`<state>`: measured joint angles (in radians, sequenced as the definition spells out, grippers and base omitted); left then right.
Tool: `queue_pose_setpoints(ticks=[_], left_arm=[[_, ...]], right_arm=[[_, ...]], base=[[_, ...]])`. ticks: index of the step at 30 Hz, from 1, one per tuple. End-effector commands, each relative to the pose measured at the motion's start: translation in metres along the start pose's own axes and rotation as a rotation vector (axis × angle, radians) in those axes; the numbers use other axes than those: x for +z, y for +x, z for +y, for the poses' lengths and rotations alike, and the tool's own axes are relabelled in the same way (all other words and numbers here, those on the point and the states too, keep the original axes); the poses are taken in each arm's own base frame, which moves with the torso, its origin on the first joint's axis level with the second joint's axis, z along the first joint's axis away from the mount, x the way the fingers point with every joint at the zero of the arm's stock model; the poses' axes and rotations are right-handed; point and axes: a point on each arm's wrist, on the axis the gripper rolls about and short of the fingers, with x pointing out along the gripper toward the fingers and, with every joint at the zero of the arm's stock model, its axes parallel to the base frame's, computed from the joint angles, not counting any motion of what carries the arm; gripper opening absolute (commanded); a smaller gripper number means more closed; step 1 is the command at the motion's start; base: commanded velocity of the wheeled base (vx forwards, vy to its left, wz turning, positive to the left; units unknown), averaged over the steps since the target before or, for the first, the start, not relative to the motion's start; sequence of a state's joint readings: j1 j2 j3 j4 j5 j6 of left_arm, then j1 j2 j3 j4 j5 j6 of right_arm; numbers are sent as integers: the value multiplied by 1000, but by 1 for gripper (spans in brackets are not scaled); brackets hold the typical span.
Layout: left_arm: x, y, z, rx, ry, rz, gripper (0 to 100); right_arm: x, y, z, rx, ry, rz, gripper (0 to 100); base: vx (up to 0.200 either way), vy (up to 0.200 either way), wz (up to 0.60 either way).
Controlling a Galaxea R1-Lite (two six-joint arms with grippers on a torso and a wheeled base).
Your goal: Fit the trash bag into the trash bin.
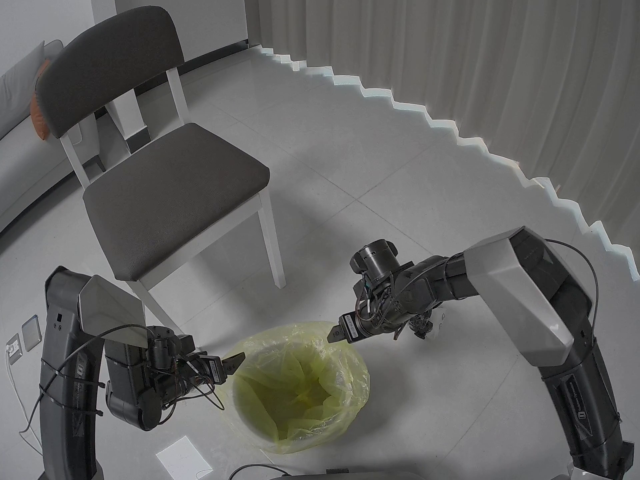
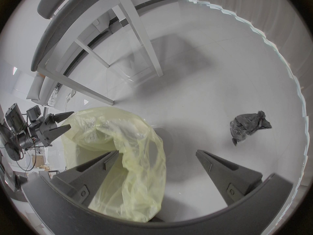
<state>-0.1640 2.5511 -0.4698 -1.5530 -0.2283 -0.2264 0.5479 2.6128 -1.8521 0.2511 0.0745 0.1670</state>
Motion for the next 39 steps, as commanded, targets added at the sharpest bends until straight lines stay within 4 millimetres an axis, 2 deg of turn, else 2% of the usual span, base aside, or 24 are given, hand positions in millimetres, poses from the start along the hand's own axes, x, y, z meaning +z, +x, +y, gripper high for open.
queue_pose_setpoints(ticks=[1,6,7,9,11,12,16,18,24,28,31,34,39], left_arm=[[5,-10,2,11,-7,-17,100],[16,-23,-4,3,-7,-38,100],[21,-27,-6,-1,-4,-56,100],[27,-32,-9,-7,1,-73,100],[29,-33,-9,-9,2,-80,100],[36,-40,-13,-16,7,-100,100],[41,-49,-18,-27,9,-113,100],[44,-57,-23,-31,16,-121,100],[40,-80,-34,-71,19,-86,100],[41,-87,-35,-89,21,-88,100],[43,-85,-34,-85,21,-97,100],[38,-64,-22,-23,9,-91,100],[19,-32,-9,93,-10,-63,100]], right_arm=[[-5,-29,-14,-28,22,0,100],[-3,-33,-66,-79,101,-39,100],[-3,-34,-82,-98,125,-42,100],[-2,-36,-103,-121,151,-51,100],[-2,-37,-107,-126,155,-55,100],[-1,-41,-124,-142,172,-73,100],[-1,-45,-128,-141,181,-82,100],[1,-56,-126,-139,182,-97,100],[5,-69,-122,-137,180,-115,100],[5,-73,-120,-135,178,-119,100],[4,-75,-118,-134,173,-117,100],[-4,-76,-104,-120,149,-87,100],[-20,-63,-74,-91,92,-41,100]], base=[[0,0,0],[0,0,0],[0,0,0],[0,0,0],[0,0,0],[0,0,0],[0,0,0],[0,0,0],[0,0,0],[-200,0,0],[-133,0,0],[0,0,0],[0,0,0]])
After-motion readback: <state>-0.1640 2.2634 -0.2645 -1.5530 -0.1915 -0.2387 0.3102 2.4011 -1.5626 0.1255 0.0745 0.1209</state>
